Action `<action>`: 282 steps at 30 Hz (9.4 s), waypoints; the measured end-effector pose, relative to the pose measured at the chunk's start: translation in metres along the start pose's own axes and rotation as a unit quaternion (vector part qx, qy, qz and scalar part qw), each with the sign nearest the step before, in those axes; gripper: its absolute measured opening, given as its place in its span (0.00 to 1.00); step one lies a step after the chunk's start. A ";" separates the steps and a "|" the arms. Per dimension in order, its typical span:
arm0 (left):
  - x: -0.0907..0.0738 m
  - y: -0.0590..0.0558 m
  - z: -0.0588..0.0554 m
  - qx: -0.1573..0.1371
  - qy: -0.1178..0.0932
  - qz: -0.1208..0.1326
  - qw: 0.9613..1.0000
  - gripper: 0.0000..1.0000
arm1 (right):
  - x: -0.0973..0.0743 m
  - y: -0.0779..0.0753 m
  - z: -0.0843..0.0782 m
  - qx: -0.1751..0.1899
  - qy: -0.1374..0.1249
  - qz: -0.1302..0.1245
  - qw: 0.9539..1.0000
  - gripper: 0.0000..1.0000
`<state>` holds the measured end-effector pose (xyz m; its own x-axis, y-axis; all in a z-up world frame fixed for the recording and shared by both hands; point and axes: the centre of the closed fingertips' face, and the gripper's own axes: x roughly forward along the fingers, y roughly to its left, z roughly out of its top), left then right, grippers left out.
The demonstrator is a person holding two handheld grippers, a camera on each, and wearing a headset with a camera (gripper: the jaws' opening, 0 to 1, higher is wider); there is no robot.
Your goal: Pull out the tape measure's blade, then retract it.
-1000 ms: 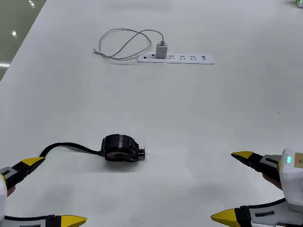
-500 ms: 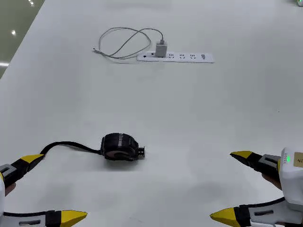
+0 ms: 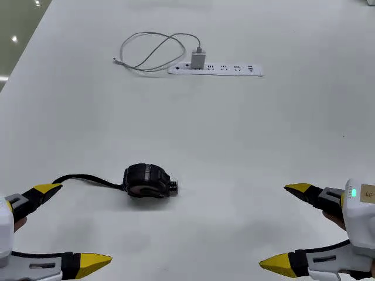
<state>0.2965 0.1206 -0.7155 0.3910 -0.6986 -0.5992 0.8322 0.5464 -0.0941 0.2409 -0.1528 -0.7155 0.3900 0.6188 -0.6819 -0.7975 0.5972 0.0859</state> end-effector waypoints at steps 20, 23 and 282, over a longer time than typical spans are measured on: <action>0.027 0.006 0.016 0.043 0.016 -0.039 0.998 0.99 | 0.012 -0.014 0.004 -0.010 0.007 0.016 1.000 0.90; 0.030 0.007 0.017 0.051 0.020 -0.045 0.997 0.99 | 0.014 -0.016 0.004 -0.016 0.011 0.017 1.000 0.90; 0.117 0.024 0.012 0.186 0.125 -0.124 0.967 0.26 | 0.154 -0.034 0.037 -0.170 0.000 0.143 0.975 0.09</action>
<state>0.3671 0.0463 -0.7785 0.0928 -0.6281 -0.7726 0.9901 0.1400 0.0050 0.3454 -0.0587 -0.7966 0.1301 0.7355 -0.6649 -0.9801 0.1968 0.0259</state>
